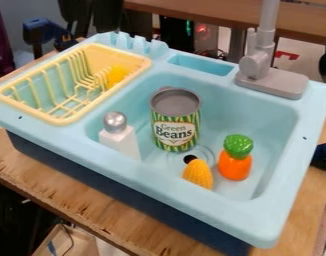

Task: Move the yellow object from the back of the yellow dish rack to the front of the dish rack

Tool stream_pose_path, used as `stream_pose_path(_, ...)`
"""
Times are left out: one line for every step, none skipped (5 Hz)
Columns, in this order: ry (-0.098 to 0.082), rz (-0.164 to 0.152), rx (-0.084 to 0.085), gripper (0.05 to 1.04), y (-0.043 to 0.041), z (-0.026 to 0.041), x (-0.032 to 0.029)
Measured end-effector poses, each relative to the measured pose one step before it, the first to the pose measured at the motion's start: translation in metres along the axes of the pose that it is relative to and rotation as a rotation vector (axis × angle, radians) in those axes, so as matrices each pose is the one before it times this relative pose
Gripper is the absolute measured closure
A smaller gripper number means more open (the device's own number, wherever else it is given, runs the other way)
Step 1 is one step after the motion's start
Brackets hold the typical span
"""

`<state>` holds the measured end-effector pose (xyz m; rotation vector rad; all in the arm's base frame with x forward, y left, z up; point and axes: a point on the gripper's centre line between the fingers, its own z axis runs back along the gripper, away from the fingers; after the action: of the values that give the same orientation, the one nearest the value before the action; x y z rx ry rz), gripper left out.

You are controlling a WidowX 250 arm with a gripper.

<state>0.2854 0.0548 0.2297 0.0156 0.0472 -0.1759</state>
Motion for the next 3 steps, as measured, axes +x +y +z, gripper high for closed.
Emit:
stream_pose_path(0.0355,-0.0013,-0.0146,0.081,0.00037,-0.01098,0.00258)
stream_pose_path(-0.0096,0.0139,-0.0181,0.081,0.00983,-0.00994,0.01141)
stream_pose_path(-0.0282,0.0365,0.0073,0.081,0.0128,-0.00522,0.01091)
